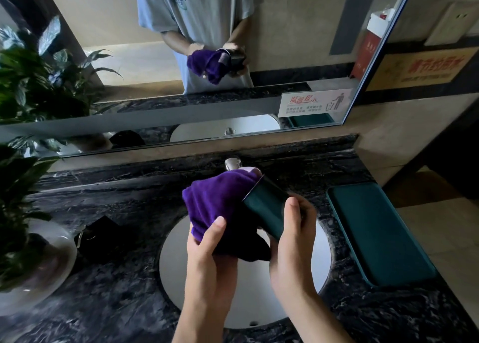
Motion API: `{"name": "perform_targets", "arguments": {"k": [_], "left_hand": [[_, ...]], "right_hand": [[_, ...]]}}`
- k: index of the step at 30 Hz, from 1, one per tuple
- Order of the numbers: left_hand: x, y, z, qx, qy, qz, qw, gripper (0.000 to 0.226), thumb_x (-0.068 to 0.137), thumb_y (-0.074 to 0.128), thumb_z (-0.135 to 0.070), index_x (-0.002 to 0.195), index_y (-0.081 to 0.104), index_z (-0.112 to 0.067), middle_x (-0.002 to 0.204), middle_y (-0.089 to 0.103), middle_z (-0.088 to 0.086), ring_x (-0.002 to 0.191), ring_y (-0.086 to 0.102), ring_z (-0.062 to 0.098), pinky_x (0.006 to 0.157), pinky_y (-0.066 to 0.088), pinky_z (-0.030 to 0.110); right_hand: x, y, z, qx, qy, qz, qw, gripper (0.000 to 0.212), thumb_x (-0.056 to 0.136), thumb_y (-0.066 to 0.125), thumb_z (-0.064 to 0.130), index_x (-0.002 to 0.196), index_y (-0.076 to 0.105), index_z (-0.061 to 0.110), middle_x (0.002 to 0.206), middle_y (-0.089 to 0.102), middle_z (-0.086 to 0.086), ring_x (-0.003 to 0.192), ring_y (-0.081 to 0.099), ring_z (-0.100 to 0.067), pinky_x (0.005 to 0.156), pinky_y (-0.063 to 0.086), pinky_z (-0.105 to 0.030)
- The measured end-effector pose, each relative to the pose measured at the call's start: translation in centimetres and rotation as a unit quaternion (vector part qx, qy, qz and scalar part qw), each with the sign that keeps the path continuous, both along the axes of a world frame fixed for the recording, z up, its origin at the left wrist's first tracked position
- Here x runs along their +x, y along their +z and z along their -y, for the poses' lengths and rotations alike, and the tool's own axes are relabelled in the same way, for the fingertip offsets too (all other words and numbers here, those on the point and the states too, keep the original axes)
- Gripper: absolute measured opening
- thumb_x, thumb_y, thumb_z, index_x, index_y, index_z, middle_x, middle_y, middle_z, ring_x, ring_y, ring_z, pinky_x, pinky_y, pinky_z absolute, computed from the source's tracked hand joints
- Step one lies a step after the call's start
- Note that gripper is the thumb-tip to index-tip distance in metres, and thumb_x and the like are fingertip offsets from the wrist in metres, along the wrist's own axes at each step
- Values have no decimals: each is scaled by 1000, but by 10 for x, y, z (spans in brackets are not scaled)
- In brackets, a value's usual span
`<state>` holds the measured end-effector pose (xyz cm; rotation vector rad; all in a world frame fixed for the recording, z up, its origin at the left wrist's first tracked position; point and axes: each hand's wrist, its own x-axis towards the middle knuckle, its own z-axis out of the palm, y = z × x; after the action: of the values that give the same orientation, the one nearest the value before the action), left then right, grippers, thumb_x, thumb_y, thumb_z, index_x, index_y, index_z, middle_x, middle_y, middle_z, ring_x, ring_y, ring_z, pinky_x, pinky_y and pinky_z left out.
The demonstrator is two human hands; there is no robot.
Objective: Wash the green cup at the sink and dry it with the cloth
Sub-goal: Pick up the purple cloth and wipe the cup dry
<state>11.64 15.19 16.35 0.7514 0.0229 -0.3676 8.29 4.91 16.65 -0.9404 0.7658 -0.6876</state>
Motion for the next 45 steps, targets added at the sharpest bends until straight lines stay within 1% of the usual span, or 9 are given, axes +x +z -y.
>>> {"name": "perform_targets", "arguments": {"k": [5, 8, 12, 15, 18, 24, 30, 38, 45], "left_hand": [[4, -4, -3, 67, -27, -18, 997, 41, 87, 76, -23, 124, 69, -5, 101, 70, 22, 84, 70, 39, 85, 54, 61], [3, -8, -1, 66, -22, -26, 997, 31, 94, 69, -17, 124, 73, -7, 110, 75, 23, 91, 74, 37, 79, 62, 46], [1, -9, 2, 98, 0, 10, 995, 42, 90, 75, -26, 130, 71, -14, 120, 78, 17, 104, 77, 27, 84, 63, 35], [4, -7, -4, 211, 11, 84, 974, 33, 84, 75, -39, 113, 74, -23, 85, 77, 5, 68, 70, 25, 58, 60, 48], [8, -4, -12, 310, 20, 143, 940, 22, 78, 75, -44, 83, 65, -24, 56, 54, -2, 46, 44, 16, 42, 40, 30], [14, 20, -15, 46, -73, -31, 996, 65, 89, 57, -66, 70, 84, -10, 80, 79, 19, 70, 76, 32, 61, 63, 38], [22, 20, -18, 55, -111, 92, 988, 6, 76, 81, -14, 77, 80, -8, 71, 73, 8, 63, 70, 15, 63, 59, 26], [22, 16, -28, 27, -58, 70, 996, 24, 42, 92, -16, 61, 78, -18, 59, 69, 2, 54, 67, 11, 56, 56, 20], [24, 11, -11, 166, 40, 126, 977, 22, 79, 65, -4, 82, 80, -20, 70, 74, 0, 62, 67, 12, 55, 56, 27]], "right_hand": [[-3, -1, 5, -71, 39, 32, 996, 39, 76, 71, 51, 114, 64, 48, 112, 75, 14, 105, 72, -10, 79, 57, -23], [-6, 2, 2, -157, 85, 40, 983, 51, 76, 73, 42, 125, 58, 48, 116, 72, 22, 107, 70, -3, 82, 55, -16], [-12, -2, 0, -215, 158, 26, 963, 53, 76, 77, 35, 125, 56, 33, 115, 72, 14, 106, 71, -12, 84, 57, -23], [-12, -6, 5, -214, 189, 7, 958, 52, 71, 81, 34, 116, 54, 29, 108, 72, 3, 100, 71, -19, 84, 62, -44], [-11, -13, 12, -194, 253, -9, 948, 57, 72, 83, 30, 121, 55, 30, 111, 72, -12, 103, 73, -27, 90, 60, -58], [-5, -22, 21, -99, 248, 31, 963, 65, 73, 73, 26, 137, 59, 29, 116, 75, -5, 104, 72, -18, 80, 58, -29], [-9, -17, 25, -95, 255, 55, 961, 57, 75, 71, 24, 130, 62, 38, 117, 73, -4, 104, 69, -16, 83, 59, -33], [-12, -2, 19, -163, 246, 60, 954, 57, 75, 78, 38, 126, 59, 50, 110, 74, 9, 102, 71, -9, 78, 60, -30], [-16, 11, 10, -233, 236, 52, 942, 62, 82, 76, 38, 137, 47, 40, 121, 68, 8, 108, 69, -12, 82, 59, -29]]}}
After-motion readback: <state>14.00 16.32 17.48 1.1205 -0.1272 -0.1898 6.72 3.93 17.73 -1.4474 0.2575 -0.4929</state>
